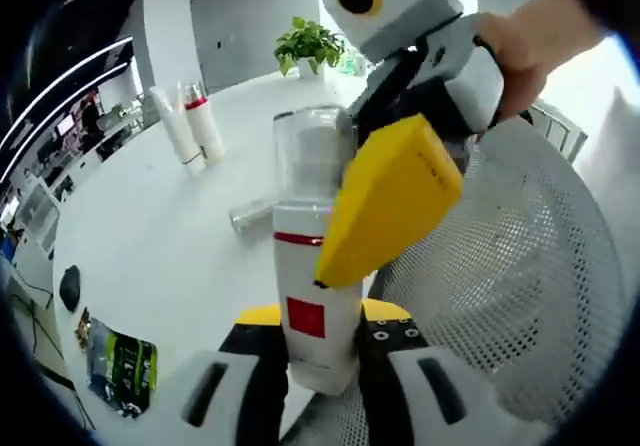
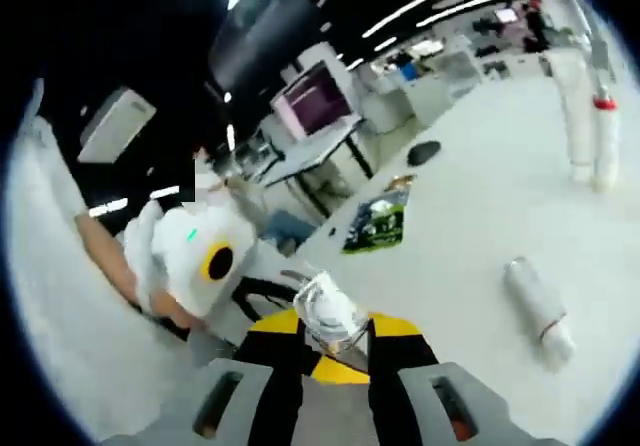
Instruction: Arrange the skincare products in the storage area until every visible bottle or jar stands upright without overlapping.
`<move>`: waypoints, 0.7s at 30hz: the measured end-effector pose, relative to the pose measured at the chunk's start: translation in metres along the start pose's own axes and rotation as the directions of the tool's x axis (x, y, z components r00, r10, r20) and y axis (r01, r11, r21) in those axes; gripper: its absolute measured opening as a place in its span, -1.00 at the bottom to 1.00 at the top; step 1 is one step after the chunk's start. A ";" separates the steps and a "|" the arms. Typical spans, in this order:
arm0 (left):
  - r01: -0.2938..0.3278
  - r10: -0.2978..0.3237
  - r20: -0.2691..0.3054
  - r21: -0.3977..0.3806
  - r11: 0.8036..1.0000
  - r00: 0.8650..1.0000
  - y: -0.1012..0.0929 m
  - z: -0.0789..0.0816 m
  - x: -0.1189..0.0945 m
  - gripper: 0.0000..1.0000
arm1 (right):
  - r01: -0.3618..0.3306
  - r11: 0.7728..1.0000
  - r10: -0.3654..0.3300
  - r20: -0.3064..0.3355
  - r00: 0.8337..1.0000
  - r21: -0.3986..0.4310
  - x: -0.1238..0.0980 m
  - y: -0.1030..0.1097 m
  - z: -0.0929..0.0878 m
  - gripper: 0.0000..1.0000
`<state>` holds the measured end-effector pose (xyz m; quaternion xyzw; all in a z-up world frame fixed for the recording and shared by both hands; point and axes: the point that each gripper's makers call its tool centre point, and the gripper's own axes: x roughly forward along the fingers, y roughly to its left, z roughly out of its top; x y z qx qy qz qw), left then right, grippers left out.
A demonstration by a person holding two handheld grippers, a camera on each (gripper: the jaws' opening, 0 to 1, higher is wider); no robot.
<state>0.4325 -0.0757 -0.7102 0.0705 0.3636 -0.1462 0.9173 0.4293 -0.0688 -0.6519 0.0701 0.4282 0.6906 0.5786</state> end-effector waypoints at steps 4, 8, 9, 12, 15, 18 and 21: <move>-0.046 0.046 -0.028 -0.015 0.999 0.999 0.008 -0.006 0.000 -0.59 | 0.071 0.942 -0.102 0.080 0.992 0.329 0.004 -0.013 -0.002 -0.56; -0.045 0.046 -0.023 0.032 0.998 0.999 0.006 -0.004 0.001 -0.60 | 0.112 0.923 -0.164 0.112 0.980 0.369 0.006 -0.018 -0.001 -0.58; -0.049 0.050 -0.025 0.045 0.998 0.998 0.006 -0.004 0.000 -0.60 | 0.137 0.920 -0.188 0.107 0.976 0.368 0.006 -0.021 -0.001 -0.58; -0.023 0.023 0.006 -0.003 1.000 1.000 0.002 0.001 0.000 -0.60 | 0.128 0.923 -0.179 0.108 0.978 0.363 0.004 -0.019 0.000 -0.63; 0.037 -0.034 0.029 -0.086 0.996 0.999 -0.007 0.005 0.000 -0.61 | 0.100 0.972 -0.119 0.075 0.990 0.214 -0.001 -0.014 0.000 -0.67; 0.054 -0.053 0.032 -0.044 0.998 0.998 -0.011 0.006 0.000 -0.61 | 0.045 0.998 -0.046 0.022 0.999 0.032 -0.004 -0.005 -0.001 -0.70; 0.094 -0.092 0.051 -0.038 0.995 0.994 -0.019 0.009 0.000 -0.59 | -0.041 0.988 0.032 -0.064 0.997 -0.151 -0.010 0.002 -0.004 -0.71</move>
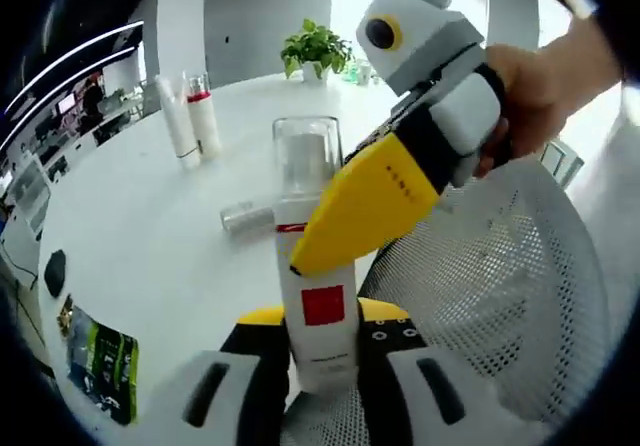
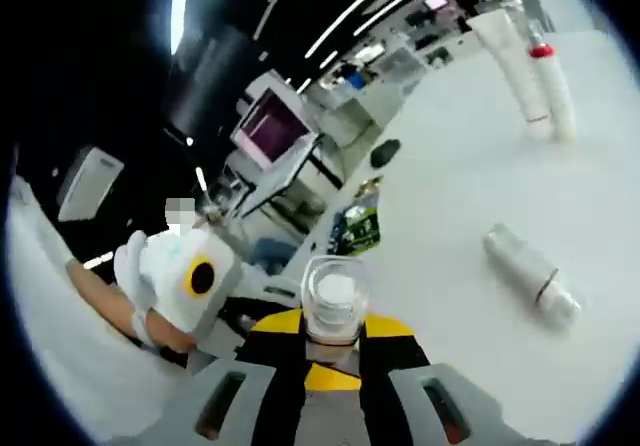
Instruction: Arrange the skincare products in the storage area until every visible bottle or jar stands upright without overlapping.
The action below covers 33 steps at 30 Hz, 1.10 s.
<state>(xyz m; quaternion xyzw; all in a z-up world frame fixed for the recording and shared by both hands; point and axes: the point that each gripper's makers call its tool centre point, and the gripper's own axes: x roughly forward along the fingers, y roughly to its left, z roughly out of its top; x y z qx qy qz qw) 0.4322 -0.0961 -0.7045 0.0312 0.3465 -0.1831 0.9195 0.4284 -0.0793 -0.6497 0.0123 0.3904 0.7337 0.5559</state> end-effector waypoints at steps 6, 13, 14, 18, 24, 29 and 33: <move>0.061 -0.061 0.006 0.012 0.998 0.998 -0.012 0.001 0.000 -0.52 | -0.157 0.968 0.141 -0.094 0.986 -0.195 -0.006 0.011 -0.004 -0.71; 0.024 -0.023 0.011 -0.050 0.998 1.000 -0.003 0.002 -0.001 -0.56 | -0.198 0.965 0.184 -0.091 0.979 -0.174 0.000 0.011 0.000 -0.69; 0.013 -0.014 -0.011 -0.059 0.998 1.000 -0.001 -0.002 -0.001 -0.56 | -0.177 0.973 0.166 -0.083 0.983 -0.146 0.004 0.011 -0.001 -0.69; -0.059 0.054 -0.069 -0.079 0.995 0.996 0.012 -0.013 -0.001 -0.57 | -0.058 0.992 0.060 -0.010 0.998 0.110 0.017 -0.001 -0.001 -0.65; -0.122 0.111 -0.081 -0.144 0.982 0.991 0.023 -0.015 -0.004 -0.57 | 0.067 0.918 -0.105 0.077 0.991 0.391 0.025 -0.012 -0.001 -0.60; -0.151 0.140 -0.102 -0.114 0.982 0.985 0.026 -0.017 -0.005 -0.56 | 0.139 0.864 -0.182 0.042 0.982 0.485 0.027 -0.014 -0.003 -0.58; -0.170 0.163 -0.108 -0.050 0.984 0.981 0.029 -0.018 -0.004 -0.56 | 0.190 0.847 -0.235 0.028 0.972 0.497 0.035 -0.016 -0.001 -0.55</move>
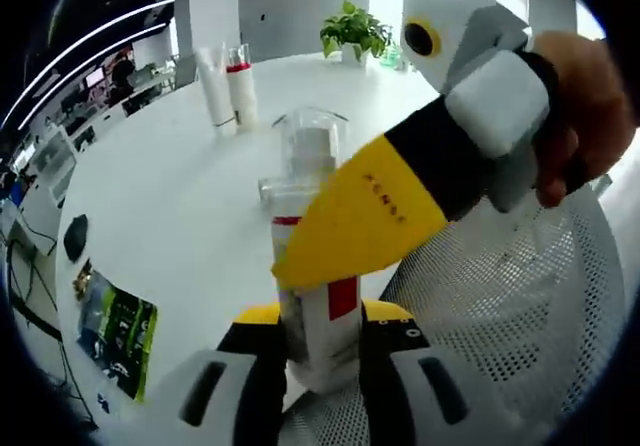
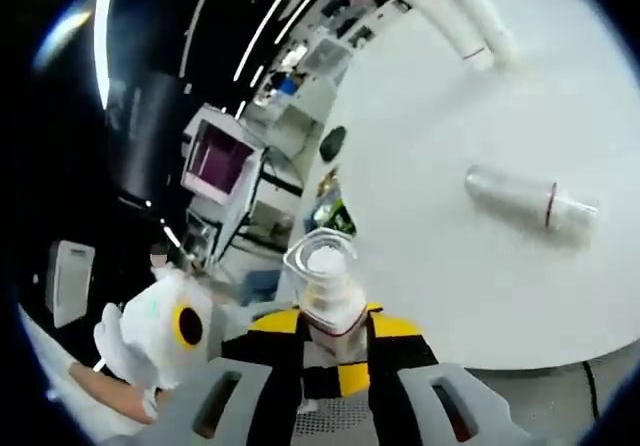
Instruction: Arrange the skincare products in the storage area until every visible bottle or jar stands upright without overlapping.
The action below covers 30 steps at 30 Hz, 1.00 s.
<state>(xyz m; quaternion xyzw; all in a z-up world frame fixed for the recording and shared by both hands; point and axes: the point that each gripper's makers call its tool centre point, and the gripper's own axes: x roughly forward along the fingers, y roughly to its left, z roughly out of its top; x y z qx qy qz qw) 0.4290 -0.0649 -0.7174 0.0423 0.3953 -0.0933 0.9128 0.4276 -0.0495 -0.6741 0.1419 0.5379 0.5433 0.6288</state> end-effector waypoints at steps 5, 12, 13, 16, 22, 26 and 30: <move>-0.028 0.028 0.017 0.000 1.000 0.999 0.005 0.003 -0.002 -0.55 | 0.015 0.991 -0.013 0.019 1.000 -0.132 0.001 0.001 0.005 -0.60; -0.011 0.008 0.035 0.069 0.998 0.999 -0.001 0.005 0.003 -0.53 | 0.007 0.979 -0.009 -0.012 1.000 -0.202 -0.004 -0.003 0.004 -0.62; -0.007 0.005 0.032 0.069 0.998 0.999 -0.001 0.004 0.004 -0.52 | 0.009 0.970 -0.014 -0.019 1.000 -0.241 -0.004 -0.003 0.004 -0.62; 0.001 0.000 -0.019 0.042 0.999 1.000 0.002 -0.006 0.005 -0.52 | 0.006 0.925 -0.017 -0.027 0.999 -0.381 -0.001 0.002 0.009 -0.62; -0.004 0.007 -0.057 0.052 0.999 0.998 0.004 -0.012 0.005 -0.48 | 0.036 0.850 -0.060 -0.030 0.998 -0.526 -0.009 -0.001 0.029 -0.62; -0.023 0.029 -0.077 0.077 0.997 0.997 0.007 -0.015 0.006 -0.27 | 0.068 0.821 -0.091 -0.011 0.996 -0.567 -0.016 -0.012 0.045 -0.62; -0.025 0.032 -0.085 0.079 0.997 0.996 0.008 -0.017 0.006 -0.30 | 0.104 0.795 -0.117 0.017 0.993 -0.597 -0.023 -0.024 0.060 -0.62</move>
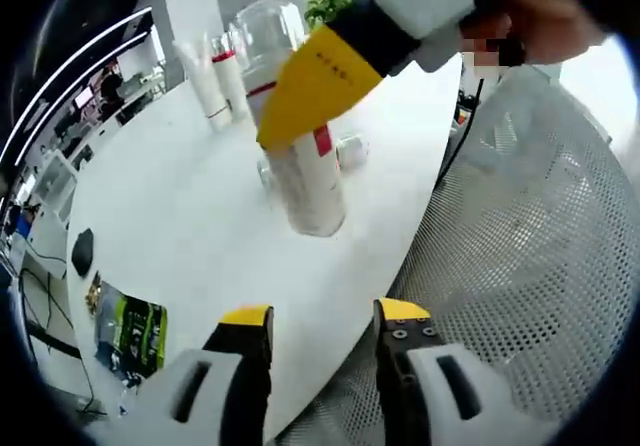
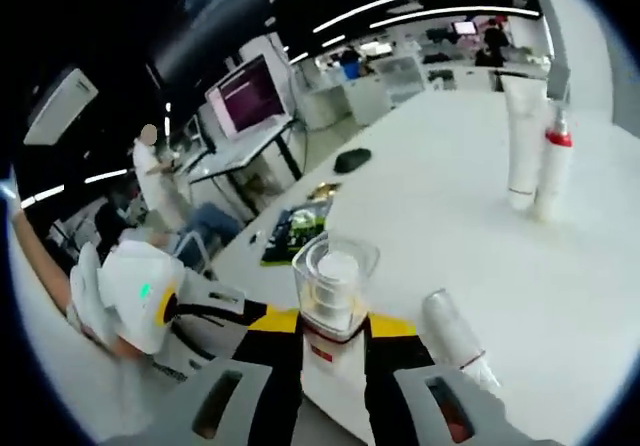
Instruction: Arrange the skincare products in the storage area until every visible bottle or jar stands upright without overlapping.
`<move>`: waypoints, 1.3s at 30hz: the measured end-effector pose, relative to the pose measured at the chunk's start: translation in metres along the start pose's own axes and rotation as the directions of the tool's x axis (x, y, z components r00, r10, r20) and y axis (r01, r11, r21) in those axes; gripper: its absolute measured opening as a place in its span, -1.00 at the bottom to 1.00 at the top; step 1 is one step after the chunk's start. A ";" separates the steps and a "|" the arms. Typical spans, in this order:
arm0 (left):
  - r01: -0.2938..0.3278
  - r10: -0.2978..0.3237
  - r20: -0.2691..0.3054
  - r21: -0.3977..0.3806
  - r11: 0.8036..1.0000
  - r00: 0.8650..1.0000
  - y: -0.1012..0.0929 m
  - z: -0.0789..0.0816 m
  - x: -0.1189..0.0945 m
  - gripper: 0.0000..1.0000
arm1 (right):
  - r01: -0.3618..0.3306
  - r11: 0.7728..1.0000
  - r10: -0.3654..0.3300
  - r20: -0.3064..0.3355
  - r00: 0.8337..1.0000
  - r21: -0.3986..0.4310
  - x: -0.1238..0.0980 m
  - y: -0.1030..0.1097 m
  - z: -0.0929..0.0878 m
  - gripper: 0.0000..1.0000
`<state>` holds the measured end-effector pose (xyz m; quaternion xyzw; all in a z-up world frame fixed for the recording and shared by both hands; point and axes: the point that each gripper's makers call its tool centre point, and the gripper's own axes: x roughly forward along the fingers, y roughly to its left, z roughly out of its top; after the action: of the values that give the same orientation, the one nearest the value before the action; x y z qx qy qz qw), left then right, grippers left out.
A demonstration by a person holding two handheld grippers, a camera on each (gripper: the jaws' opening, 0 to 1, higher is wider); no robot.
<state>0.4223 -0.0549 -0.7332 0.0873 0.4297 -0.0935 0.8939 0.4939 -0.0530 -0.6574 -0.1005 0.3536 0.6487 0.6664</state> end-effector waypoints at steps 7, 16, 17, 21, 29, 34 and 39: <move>-0.003 0.002 -0.004 -0.026 1.000 1.000 0.002 -0.001 -0.001 -0.40 | 0.057 0.997 -0.056 0.017 0.998 -0.049 -0.005 -0.031 0.014 -0.62; 0.004 -0.006 -0.033 -0.053 0.999 0.999 0.003 -0.007 0.000 -0.45 | 0.126 0.985 -0.122 0.037 0.992 -0.122 -0.001 -0.075 0.041 -0.62; 0.002 -0.004 -0.032 -0.051 0.999 0.999 0.003 -0.007 -0.001 -0.47 | 0.130 0.983 -0.125 0.043 0.991 -0.129 0.000 -0.081 0.045 -0.61; -0.002 0.001 -0.027 -0.057 0.998 1.000 0.005 -0.007 -0.002 -0.57 | 0.155 0.972 -0.150 0.042 0.988 -0.176 0.005 -0.097 0.053 -0.61; -0.002 -0.001 -0.048 -0.069 0.998 0.999 0.005 -0.012 -0.001 -0.58 | 0.166 0.954 -0.167 0.015 0.986 -0.251 0.017 -0.130 0.063 -0.61; 0.005 -0.009 -0.061 -0.079 0.997 0.998 0.004 -0.015 -0.001 -0.66 | 0.176 0.947 -0.179 0.016 0.984 -0.267 0.026 -0.145 0.067 -0.61; 0.006 -0.013 -0.074 -0.091 0.996 0.997 0.004 -0.018 -0.001 -0.68 | 0.196 0.946 -0.199 0.015 0.980 -0.257 0.034 -0.160 0.066 -0.61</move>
<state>0.4095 -0.0470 -0.7434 0.0480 0.4671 -0.0750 0.8797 0.6633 -0.0091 -0.6813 -0.2244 0.2585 0.6185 0.7073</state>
